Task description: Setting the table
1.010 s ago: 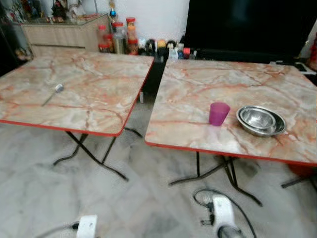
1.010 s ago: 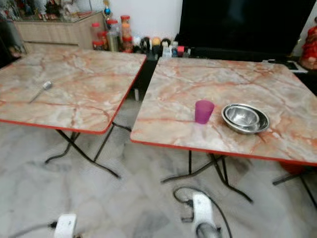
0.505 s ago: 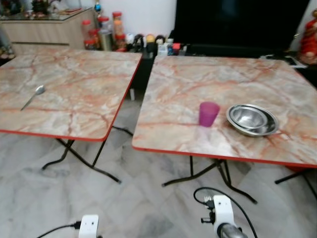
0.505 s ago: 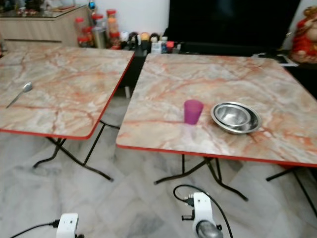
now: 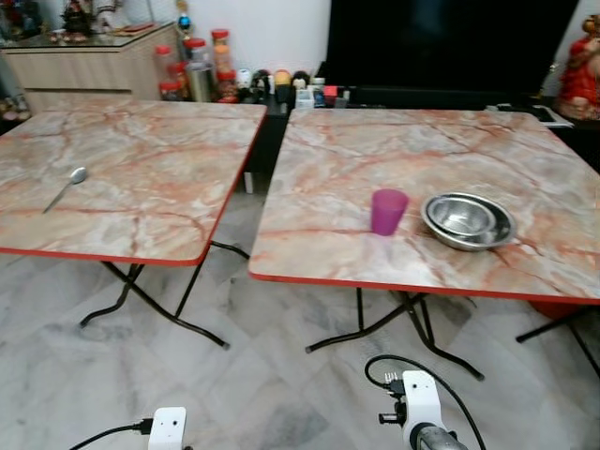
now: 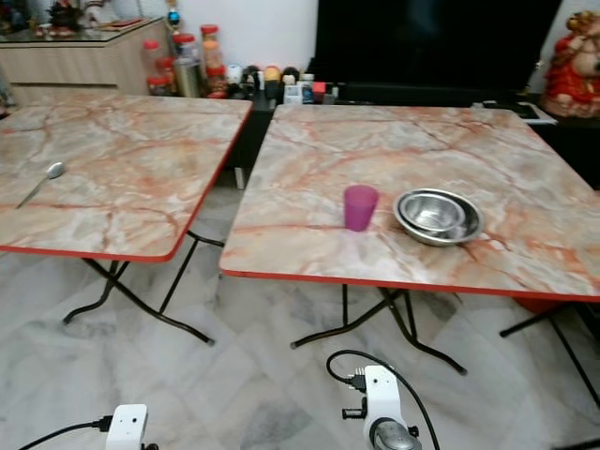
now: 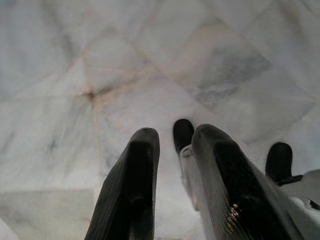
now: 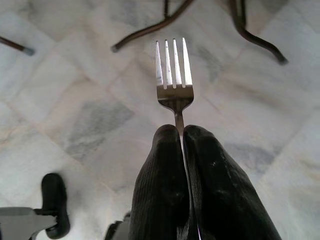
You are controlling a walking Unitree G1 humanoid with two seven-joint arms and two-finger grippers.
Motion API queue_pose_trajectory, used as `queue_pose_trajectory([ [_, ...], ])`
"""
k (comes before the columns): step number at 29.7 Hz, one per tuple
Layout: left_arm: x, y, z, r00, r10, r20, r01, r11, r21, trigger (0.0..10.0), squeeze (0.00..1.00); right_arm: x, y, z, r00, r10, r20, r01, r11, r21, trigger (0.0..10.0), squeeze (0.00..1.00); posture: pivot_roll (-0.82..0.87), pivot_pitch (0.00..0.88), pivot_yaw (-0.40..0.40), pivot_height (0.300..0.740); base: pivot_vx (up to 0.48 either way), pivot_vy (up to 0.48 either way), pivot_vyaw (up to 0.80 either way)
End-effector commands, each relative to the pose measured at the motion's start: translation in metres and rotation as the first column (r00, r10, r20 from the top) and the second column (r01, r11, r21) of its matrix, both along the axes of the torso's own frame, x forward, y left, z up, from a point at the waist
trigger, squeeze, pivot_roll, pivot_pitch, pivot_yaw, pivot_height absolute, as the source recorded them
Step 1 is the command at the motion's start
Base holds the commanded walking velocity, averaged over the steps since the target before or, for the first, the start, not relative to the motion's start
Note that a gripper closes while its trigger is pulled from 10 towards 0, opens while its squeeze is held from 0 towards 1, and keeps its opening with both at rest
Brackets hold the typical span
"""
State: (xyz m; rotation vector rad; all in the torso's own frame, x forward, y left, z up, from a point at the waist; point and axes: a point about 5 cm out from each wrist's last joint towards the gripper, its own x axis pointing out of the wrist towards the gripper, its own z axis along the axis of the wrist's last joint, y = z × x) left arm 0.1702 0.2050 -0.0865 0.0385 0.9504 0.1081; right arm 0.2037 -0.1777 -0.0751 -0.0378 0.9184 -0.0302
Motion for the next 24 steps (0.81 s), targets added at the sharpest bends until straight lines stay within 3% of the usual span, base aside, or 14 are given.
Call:
queue_pose_trajectory([
  [1,0.001,-0.001,0.000,1.000,0.004,-0.002,-0.004,1.000,-0.001,10.0,0.00,0.005,-0.002,0.003,1.000,-0.004,0.023,0.004,1.000,-0.003,10.0,0.00,-0.01,0.000,-0.013,0.740,0.000,-0.352,0.00],
  [24,-0.002,-0.001,-0.001,1.000,0.010,-0.007,-0.010,1.000,-0.003,10.0,0.00,0.021,0.003,0.013,0.996,0.034,0.088,-0.033,0.999,-0.015,10.0,0.00,-0.02,0.000,-0.023,0.740,0.000,-0.360,0.00],
])
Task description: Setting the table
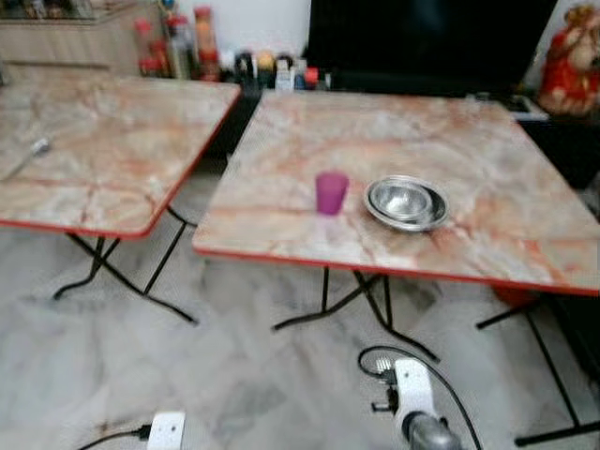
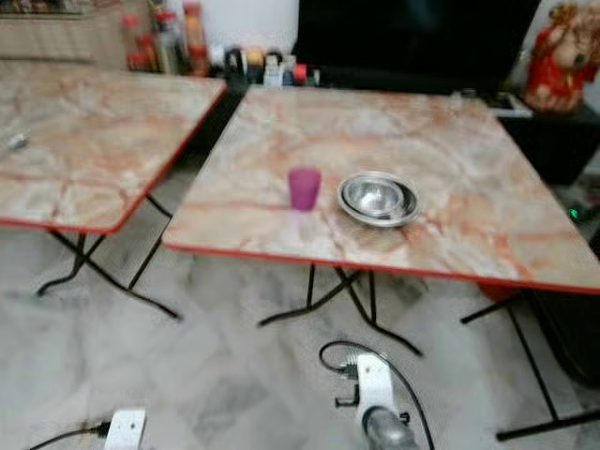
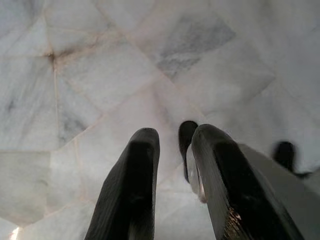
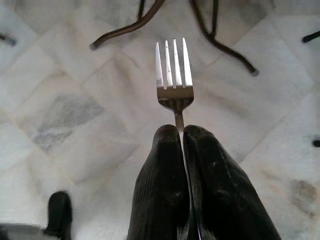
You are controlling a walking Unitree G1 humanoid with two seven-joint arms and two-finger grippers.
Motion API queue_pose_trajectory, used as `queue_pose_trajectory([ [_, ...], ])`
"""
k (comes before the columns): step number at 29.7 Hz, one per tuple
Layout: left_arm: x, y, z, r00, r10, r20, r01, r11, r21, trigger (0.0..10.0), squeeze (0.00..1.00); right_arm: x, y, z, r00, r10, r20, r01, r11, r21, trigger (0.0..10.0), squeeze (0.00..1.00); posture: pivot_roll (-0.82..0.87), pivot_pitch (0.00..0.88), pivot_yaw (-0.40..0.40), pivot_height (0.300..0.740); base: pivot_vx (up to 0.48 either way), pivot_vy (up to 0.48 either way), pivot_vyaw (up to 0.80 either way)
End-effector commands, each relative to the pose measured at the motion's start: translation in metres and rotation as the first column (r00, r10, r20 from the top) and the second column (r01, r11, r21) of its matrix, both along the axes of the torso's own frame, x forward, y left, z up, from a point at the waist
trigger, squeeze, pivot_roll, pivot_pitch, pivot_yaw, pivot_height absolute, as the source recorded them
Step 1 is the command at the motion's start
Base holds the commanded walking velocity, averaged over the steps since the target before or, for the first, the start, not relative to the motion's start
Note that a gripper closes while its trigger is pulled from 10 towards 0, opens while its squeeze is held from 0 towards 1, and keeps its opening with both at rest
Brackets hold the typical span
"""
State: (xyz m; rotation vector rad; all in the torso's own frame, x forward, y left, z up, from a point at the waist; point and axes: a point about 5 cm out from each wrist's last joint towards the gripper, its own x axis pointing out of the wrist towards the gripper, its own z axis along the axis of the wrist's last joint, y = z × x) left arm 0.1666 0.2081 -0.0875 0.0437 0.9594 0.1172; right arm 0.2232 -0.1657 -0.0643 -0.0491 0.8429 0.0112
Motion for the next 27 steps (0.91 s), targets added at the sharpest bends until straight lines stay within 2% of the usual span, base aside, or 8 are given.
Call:
queue_pose_trajectory([
  [1,0.002,-0.004,0.000,1.000,0.004,0.003,-0.004,1.000,-0.011,10.0,0.00,0.001,-0.009,0.002,1.000,-0.009,0.014,0.010,1.000,-0.020,10.0,0.00,-0.02,0.000,-0.023,0.740,0.000,-0.360,0.00],
  [4,0.001,-0.004,0.000,1.000,0.007,0.003,-0.007,1.000,-0.011,10.0,0.00,0.005,-0.006,0.004,0.999,0.004,0.038,-0.003,1.000,-0.021,10.0,0.00,-0.02,0.000,-0.023,0.740,0.000,-0.332,0.00],
  [10,0.000,-0.004,-0.001,1.000,0.015,0.002,-0.015,1.000,-0.013,10.0,0.00,0.009,-0.005,0.007,0.997,0.014,0.076,-0.011,0.999,-0.030,10.0,0.00,-0.02,0.000,-0.023,0.740,0.000,0.000,0.00],
  [16,-0.001,-0.003,-0.001,1.000,0.014,-0.001,-0.014,1.000,-0.011,10.0,0.00,0.021,-0.003,0.019,0.980,0.015,0.197,-0.010,1.000,-0.026,10.0,0.00,-0.03,0.000,-0.020,0.740,0.000,0.000,0.00],
  [20,-0.002,-0.002,-0.001,1.000,0.011,-0.004,-0.011,1.000,-0.008,10.0,0.00,0.029,-0.008,0.029,0.959,-0.008,0.282,0.021,0.999,-0.041,10.0,0.00,-0.03,0.000,-0.019,0.740,0.000,0.000,0.00],
  [24,-0.004,-0.002,-0.002,1.000,0.011,-0.008,-0.011,1.000,-0.008,10.0,0.00,0.035,-0.009,0.039,0.930,0.034,0.366,-0.006,0.997,-0.078,10.0,0.00,-0.04,0.000,-0.018,0.740,0.000,0.000,0.00],
  [25,-0.004,-0.001,-0.002,1.000,0.010,-0.007,-0.010,1.000,-0.008,10.0,0.00,0.038,-0.009,0.046,0.904,0.048,0.425,-0.012,0.996,-0.087,10.0,0.00,-0.04,0.000,-0.018,0.740,0.000,0.000,0.00],
  [27,-0.004,-0.002,-0.002,1.000,0.010,-0.006,-0.010,1.000,-0.008,10.0,0.00,0.040,-0.009,0.050,0.884,0.077,0.461,-0.027,0.993,-0.115,10.0,0.00,-0.04,0.000,-0.018,0.740,0.000,0.000,0.00],
])
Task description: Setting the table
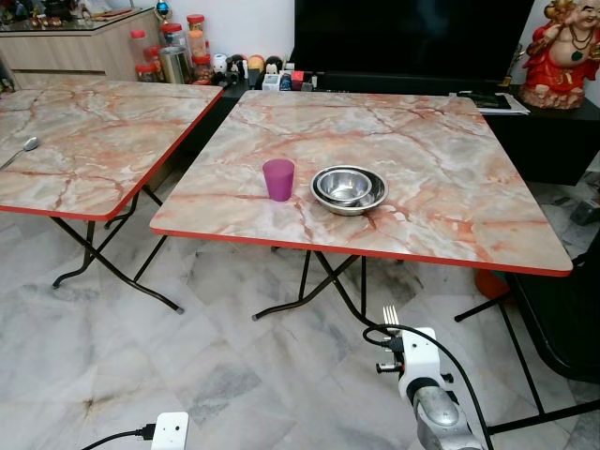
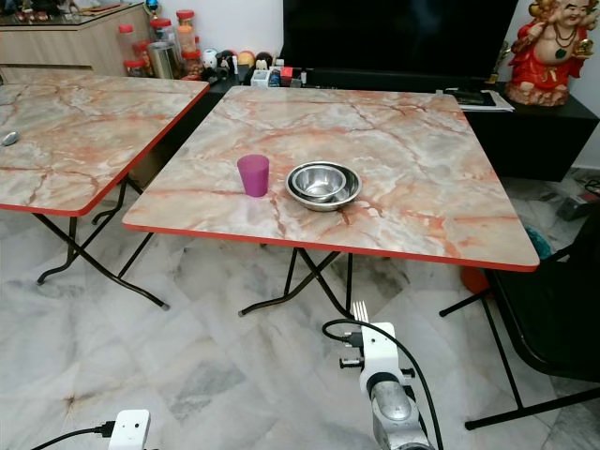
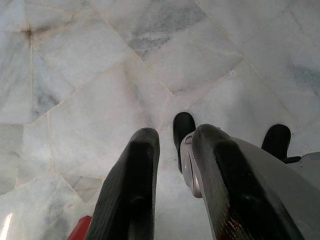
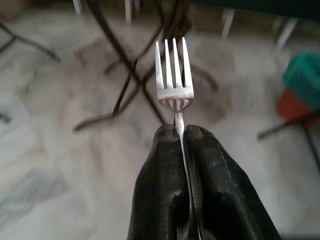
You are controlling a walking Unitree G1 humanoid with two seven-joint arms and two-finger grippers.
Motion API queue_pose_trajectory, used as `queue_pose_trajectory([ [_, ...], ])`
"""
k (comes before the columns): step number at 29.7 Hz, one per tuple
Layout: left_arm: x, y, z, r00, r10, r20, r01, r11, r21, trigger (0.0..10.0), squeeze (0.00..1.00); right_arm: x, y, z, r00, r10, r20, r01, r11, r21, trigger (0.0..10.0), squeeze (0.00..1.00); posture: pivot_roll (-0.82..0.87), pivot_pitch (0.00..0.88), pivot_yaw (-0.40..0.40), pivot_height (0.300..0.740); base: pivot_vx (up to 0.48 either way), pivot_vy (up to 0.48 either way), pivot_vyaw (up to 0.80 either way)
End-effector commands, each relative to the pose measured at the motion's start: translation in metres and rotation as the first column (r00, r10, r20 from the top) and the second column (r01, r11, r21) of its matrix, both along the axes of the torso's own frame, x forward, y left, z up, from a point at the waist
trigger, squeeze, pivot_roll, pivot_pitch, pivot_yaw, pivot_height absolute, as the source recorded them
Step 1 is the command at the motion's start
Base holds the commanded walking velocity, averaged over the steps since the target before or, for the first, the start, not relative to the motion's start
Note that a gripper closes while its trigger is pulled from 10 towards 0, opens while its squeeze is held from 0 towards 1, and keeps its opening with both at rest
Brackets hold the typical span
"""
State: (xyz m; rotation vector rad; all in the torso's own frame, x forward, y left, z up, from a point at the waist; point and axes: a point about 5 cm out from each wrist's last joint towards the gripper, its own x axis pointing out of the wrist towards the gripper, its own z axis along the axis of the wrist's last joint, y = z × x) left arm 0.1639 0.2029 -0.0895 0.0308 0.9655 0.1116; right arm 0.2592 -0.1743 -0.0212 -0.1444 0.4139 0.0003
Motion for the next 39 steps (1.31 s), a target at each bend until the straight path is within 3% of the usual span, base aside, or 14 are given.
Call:
queue_pose_trajectory([
  [1,-0.001,0.004,0.000,1.000,0.007,-0.001,-0.007,1.000,0.006,10.0,0.00,0.005,0.000,0.011,0.996,0.017,0.085,-0.015,1.000,-0.028,10.0,0.00,-0.04,0.000,-0.017,0.740,0.000,0.000,0.00],
  [9,0.000,0.003,0.001,1.000,0.000,0.006,-0.001,1.000,0.011,10.0,0.00,0.014,-0.002,0.044,0.950,-0.008,0.311,0.025,0.998,-0.052,10.0,0.00,-0.04,0.000,-0.021,0.740,0.000,0.000,0.00],
  [16,0.002,0.002,0.002,1.000,-0.015,0.020,0.015,1.000,0.010,10.0,0.00,0.025,0.007,0.064,0.918,-0.021,0.397,0.029,0.999,-0.014,10.0,0.00,-0.06,0.000,-0.010,0.740,0.000,0.000,0.00],
  [19,0.006,0.002,0.004,0.999,-0.012,0.043,0.011,1.000,0.009,10.0,0.00,0.039,0.013,0.076,0.906,-0.083,0.415,0.059,0.996,0.071,10.0,0.00,-0.06,0.000,-0.009,0.740,0.000,0.000,0.00],
  [26,0.013,0.003,0.007,0.998,0.004,0.066,-0.004,1.000,0.009,10.0,0.00,0.063,0.030,0.096,0.900,-0.080,0.429,0.029,0.992,0.124,10.0,0.00,-0.05,0.000,-0.009,0.740,0.000,0.000,0.00],
  [39,0.007,0.005,0.005,0.998,0.022,0.052,-0.023,1.000,0.016,10.0,0.00,0.073,0.042,0.102,0.913,-0.074,0.401,-0.002,0.983,0.185,10.0,0.00,-0.05,0.000,-0.014,0.740,0.226,0.000,-0.12],
])
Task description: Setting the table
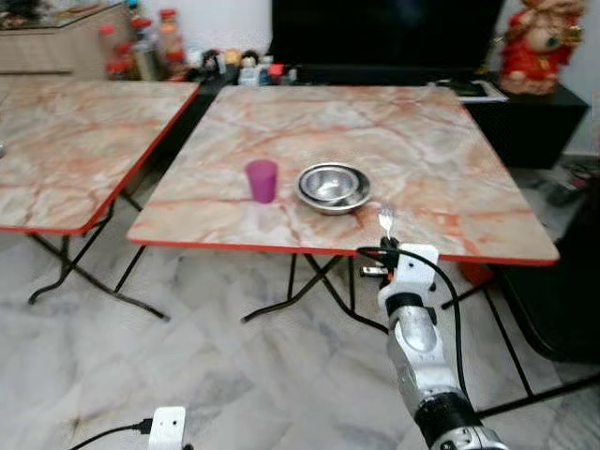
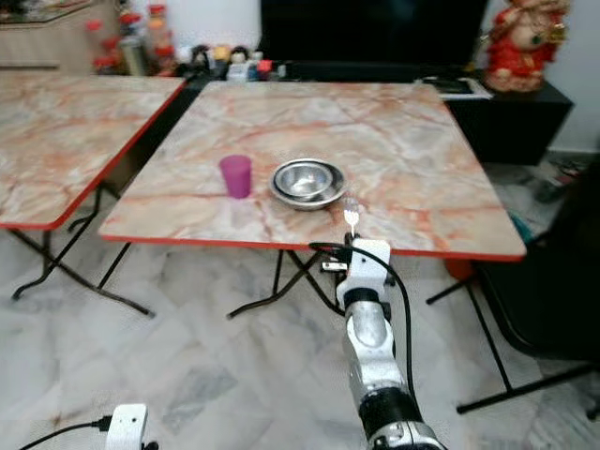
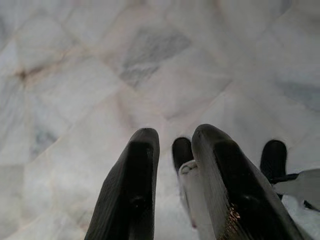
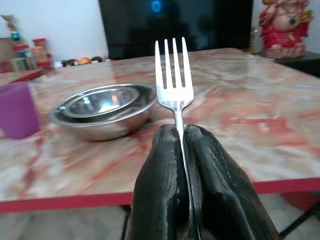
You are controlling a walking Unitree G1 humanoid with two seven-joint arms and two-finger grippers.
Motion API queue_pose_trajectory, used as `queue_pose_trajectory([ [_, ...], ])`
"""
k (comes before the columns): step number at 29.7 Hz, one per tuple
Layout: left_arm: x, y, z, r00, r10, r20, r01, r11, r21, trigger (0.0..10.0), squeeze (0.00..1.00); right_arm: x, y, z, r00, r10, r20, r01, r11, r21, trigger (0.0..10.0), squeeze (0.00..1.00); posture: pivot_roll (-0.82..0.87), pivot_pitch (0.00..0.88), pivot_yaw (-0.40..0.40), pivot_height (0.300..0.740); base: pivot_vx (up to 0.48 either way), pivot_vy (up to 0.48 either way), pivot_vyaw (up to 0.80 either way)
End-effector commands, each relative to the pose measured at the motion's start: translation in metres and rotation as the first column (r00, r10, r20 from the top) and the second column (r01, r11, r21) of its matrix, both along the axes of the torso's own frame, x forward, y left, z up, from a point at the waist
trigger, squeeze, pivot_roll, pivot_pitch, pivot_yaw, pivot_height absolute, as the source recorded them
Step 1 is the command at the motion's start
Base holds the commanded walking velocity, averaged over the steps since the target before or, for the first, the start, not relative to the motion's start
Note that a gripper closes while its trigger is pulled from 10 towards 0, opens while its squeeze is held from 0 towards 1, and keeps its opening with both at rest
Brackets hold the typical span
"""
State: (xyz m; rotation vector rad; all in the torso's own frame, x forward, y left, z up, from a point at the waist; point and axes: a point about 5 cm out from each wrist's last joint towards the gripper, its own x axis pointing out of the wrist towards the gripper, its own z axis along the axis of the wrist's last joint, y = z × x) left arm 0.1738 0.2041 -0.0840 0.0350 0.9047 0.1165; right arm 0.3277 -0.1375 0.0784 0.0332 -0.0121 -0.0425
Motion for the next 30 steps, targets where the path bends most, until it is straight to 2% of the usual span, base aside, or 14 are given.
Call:
queue_pose_trajectory([
  [1,-0.003,0.003,-0.001,1.000,0.023,-0.010,-0.023,1.000,0.007,10.0,0.00,0.005,0.007,0.003,1.000,0.027,-0.009,-0.027,0.999,0.018,10.0,0.00,-0.04,0.000,-0.016,0.740,0.277,0.000,0.00],
  [13,0.003,0.002,0.001,1.000,0.029,0.003,-0.029,1.000,0.006,10.0,0.00,0.012,0.015,0.012,0.998,0.056,-0.003,-0.056,0.997,0.047,10.0,0.00,-0.04,0.000,-0.019,0.740,0.282,0.000,0.00],
  [16,0.003,0.001,0.001,1.000,0.028,0.003,-0.028,1.000,0.004,10.0,0.00,0.012,0.015,0.014,0.998,0.064,0.012,-0.064,0.997,0.046,10.0,0.00,-0.04,0.000,-0.020,0.740,0.285,0.000,-0.80],
  [30,0.001,0.001,0.000,1.000,0.026,-0.002,-0.026,1.000,0.004,10.0,0.00,0.013,0.019,0.017,0.997,0.071,0.025,-0.072,0.996,0.048,10.0,0.00,-0.04,0.000,-0.018,0.740,0.289,0.000,0.00],
])
